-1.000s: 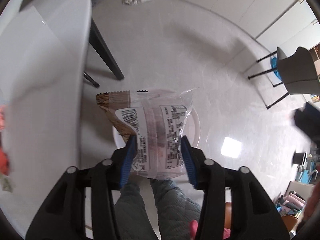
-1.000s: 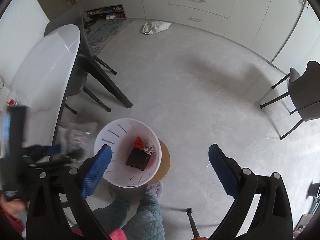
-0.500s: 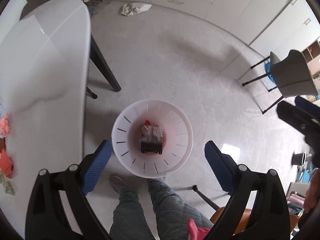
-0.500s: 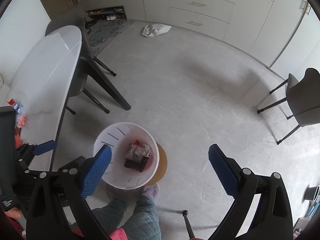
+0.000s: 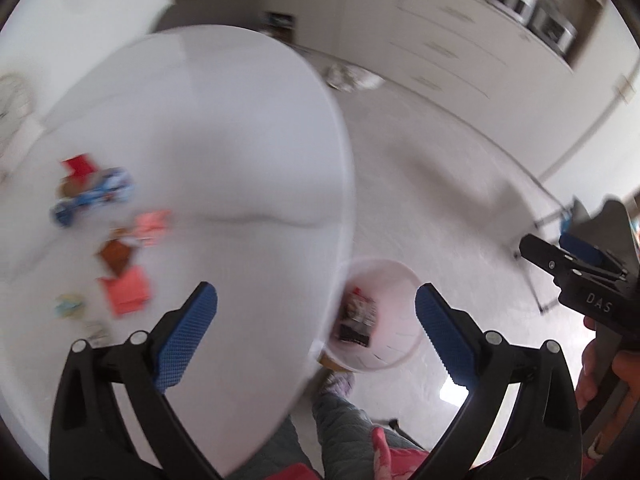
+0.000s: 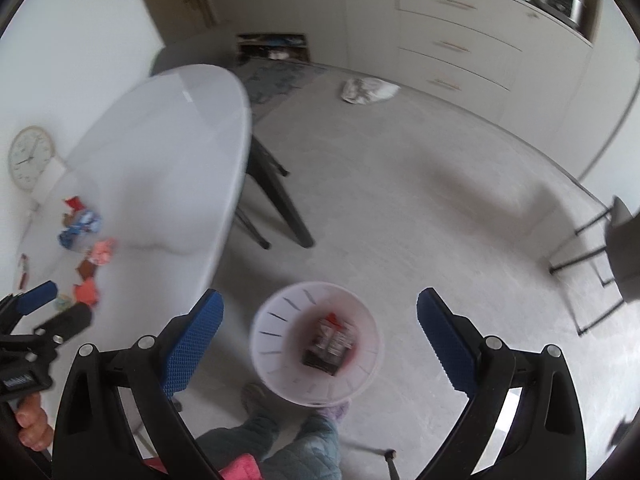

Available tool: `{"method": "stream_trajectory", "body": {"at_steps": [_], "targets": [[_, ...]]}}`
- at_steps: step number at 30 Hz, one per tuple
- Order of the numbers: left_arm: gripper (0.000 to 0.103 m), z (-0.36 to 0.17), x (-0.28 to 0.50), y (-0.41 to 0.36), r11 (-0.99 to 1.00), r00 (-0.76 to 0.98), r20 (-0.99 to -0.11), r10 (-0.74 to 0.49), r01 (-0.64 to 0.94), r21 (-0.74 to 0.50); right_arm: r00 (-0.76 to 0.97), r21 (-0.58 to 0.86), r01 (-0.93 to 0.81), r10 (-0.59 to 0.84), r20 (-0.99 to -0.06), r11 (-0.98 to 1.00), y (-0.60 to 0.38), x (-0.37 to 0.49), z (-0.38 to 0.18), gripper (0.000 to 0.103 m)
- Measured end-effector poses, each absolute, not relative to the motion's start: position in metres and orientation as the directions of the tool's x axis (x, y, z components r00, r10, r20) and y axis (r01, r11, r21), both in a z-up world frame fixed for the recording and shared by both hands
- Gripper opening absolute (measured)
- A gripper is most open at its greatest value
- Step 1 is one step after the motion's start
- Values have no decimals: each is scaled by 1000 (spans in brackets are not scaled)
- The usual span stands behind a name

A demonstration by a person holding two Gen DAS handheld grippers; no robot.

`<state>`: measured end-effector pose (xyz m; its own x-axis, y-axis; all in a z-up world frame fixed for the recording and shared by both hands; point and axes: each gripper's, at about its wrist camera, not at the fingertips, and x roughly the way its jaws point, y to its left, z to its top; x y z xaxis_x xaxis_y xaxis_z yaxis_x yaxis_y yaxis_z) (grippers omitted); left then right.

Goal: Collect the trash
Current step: 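Move both tools back over the table, then grasp the blue crumpled paper with the left gripper while the right grasps a grey card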

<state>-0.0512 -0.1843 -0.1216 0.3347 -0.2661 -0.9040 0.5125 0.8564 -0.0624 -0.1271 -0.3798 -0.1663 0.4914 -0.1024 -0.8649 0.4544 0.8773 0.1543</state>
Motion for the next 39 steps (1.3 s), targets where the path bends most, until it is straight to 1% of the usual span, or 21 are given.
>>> {"method": "stream_trajectory", "body": {"at_steps": [3, 9, 14, 19, 24, 29, 34, 37, 39], "targets": [[95, -100, -37, -131, 907, 404, -887, -225, 420, -39, 511, 174, 410, -67, -857, 895, -360, -105, -160, 97], [95, -80, -18, -39, 959, 484, -866, -123, 282, 22, 531, 205, 286, 23, -847, 936, -307, -60, -155, 97], [95, -64, 6, 38, 980, 497, -863, -96, 199, 5, 506, 233, 141, 132, -852, 962, -244, -24, -164, 97], [95, -70, 50, 88, 990, 497, -864, -81, 139, -13, 476, 237, 30, 195, -858, 971, -188, 10, -173, 97], [95, -105, 109, 106, 982, 475, -873, -109, 189, -19, 468, 208, -48, 206, -859, 977, -146, 52, -174, 97], [95, -166, 168, 103, 964, 429, -891, -148, 265, -32, 460, 180, -93, 203, -864, 979, -123, 93, -179, 97], [91, -216, 211, 97, 958, 413, -900, -135, 287, -12, 443, 156, -124, 195, -875, 980, -114, 132, -191, 97], [83, -236, 226, 93, 960, 407, -907, -109, 281, 10, 430, 155, -144, 203, -880, 977, -112, 151, -199, 97], [73, -245, 231, 93, 962, 393, -912, -114, 274, -2, 419, 155, -160, 209, -883, 975, -110, 162, -204, 97]]}}
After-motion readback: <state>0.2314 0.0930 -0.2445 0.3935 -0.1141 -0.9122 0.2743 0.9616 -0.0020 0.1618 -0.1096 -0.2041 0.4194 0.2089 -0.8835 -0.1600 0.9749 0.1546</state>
